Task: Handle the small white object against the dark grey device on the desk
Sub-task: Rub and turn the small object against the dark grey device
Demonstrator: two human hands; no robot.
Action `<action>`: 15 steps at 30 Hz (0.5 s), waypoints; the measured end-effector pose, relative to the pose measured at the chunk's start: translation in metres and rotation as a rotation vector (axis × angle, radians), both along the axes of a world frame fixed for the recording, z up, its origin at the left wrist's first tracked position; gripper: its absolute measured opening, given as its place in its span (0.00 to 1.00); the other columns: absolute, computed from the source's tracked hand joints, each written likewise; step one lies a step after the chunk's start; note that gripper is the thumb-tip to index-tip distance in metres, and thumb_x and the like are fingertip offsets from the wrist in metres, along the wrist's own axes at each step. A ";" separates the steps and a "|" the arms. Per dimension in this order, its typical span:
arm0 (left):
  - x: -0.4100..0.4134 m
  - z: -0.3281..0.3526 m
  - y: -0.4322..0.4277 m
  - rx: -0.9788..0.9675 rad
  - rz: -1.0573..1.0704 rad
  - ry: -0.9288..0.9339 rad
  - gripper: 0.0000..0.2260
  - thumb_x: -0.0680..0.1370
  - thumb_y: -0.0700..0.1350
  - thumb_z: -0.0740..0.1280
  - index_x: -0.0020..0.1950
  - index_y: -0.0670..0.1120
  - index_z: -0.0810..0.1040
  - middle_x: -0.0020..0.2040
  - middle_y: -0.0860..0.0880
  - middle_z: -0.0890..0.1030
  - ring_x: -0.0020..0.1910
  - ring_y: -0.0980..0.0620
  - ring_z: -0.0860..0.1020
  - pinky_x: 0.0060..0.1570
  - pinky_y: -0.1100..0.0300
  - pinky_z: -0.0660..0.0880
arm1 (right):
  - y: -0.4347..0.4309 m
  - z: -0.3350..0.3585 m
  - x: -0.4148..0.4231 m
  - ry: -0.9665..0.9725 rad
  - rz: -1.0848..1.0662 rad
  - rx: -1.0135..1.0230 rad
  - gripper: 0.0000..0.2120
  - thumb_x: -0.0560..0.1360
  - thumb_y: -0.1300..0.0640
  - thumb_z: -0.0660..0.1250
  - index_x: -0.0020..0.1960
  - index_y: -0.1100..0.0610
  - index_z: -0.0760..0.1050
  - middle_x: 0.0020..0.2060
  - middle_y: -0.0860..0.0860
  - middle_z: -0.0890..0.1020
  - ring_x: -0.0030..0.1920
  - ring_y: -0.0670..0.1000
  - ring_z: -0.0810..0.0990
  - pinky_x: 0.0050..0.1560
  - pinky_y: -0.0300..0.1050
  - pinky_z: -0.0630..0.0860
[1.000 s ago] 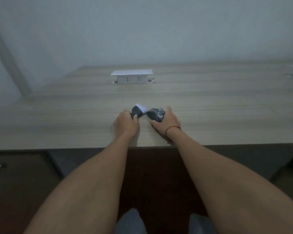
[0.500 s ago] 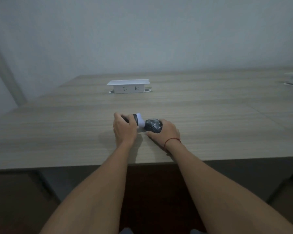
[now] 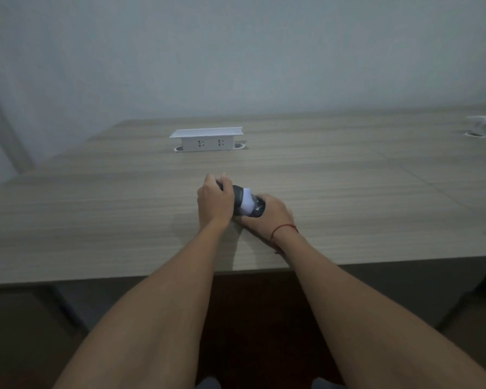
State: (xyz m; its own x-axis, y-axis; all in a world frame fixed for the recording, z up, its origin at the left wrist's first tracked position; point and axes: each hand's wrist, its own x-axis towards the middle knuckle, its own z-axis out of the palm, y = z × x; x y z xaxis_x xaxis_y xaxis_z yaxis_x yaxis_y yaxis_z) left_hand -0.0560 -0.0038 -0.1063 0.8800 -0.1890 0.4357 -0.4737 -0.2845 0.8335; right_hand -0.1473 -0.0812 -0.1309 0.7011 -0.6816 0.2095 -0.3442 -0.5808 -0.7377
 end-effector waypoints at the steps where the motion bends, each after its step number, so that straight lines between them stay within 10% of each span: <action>1: 0.005 0.000 0.002 0.023 0.040 -0.002 0.14 0.81 0.48 0.58 0.45 0.38 0.73 0.44 0.39 0.79 0.46 0.39 0.78 0.43 0.52 0.74 | -0.002 0.001 0.000 0.005 0.014 0.012 0.25 0.59 0.40 0.75 0.53 0.47 0.77 0.47 0.47 0.83 0.48 0.51 0.81 0.54 0.53 0.78; 15: -0.010 0.005 -0.012 0.038 0.014 -0.017 0.15 0.81 0.49 0.59 0.47 0.37 0.74 0.46 0.36 0.80 0.47 0.37 0.78 0.47 0.49 0.75 | -0.008 0.000 0.004 -0.020 0.062 0.086 0.27 0.57 0.43 0.77 0.53 0.50 0.77 0.46 0.48 0.83 0.47 0.51 0.81 0.51 0.54 0.80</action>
